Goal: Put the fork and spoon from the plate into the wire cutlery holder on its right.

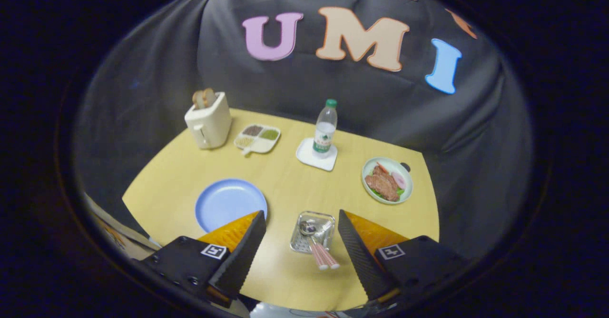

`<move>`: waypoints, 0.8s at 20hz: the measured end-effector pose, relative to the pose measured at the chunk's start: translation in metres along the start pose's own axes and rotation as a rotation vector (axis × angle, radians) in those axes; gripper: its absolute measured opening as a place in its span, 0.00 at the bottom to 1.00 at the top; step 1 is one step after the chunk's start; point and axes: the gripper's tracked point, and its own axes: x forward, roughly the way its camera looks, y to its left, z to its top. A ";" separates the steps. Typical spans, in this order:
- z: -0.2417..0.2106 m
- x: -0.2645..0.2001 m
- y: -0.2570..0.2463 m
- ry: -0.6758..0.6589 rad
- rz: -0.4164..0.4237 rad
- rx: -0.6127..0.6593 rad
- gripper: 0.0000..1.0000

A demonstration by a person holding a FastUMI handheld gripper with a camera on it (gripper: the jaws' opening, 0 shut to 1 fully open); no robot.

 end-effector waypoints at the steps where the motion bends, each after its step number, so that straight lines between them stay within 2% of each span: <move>1: 0.005 -0.006 0.001 -0.052 -0.016 0.010 0.98; 10: 0.049 -0.066 0.008 -0.427 -0.128 0.145 0.99; 16: 0.066 -0.093 0.016 -0.600 -0.179 0.137 0.98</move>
